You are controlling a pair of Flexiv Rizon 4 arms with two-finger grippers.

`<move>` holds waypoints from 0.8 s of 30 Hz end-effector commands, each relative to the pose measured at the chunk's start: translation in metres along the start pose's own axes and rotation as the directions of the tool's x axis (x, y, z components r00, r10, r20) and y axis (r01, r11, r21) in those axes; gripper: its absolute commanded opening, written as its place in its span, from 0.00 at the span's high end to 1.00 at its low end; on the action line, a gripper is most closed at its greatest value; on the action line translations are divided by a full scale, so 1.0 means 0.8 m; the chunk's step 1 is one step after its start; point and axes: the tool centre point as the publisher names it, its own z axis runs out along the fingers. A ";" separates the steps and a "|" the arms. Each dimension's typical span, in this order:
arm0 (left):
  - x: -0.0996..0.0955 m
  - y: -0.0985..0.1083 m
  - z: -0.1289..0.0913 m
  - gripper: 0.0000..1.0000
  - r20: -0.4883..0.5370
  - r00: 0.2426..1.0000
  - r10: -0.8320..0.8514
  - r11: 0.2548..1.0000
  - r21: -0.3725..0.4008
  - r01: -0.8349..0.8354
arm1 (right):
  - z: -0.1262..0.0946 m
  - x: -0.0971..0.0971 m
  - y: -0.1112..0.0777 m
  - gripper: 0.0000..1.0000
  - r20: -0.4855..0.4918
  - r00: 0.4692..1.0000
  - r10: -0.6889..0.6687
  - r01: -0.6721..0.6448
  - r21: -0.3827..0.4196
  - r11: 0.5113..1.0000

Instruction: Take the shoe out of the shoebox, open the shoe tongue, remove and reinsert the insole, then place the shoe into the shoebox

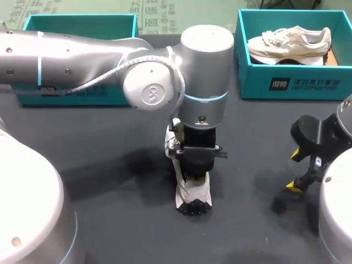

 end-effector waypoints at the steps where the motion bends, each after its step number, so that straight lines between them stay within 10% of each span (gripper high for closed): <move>1: 0.014 -0.017 -0.018 1.00 0.028 0.999 -0.021 0.995 -0.094 0.023 | -0.001 0.003 -0.001 0.00 0.004 1.000 0.000 0.000 -0.001 1.000; 24: 0.012 0.032 -0.010 1.00 0.054 0.991 -0.119 0.955 -0.269 0.129 | -0.001 0.003 -0.001 0.00 0.004 1.000 0.000 0.000 -0.001 1.000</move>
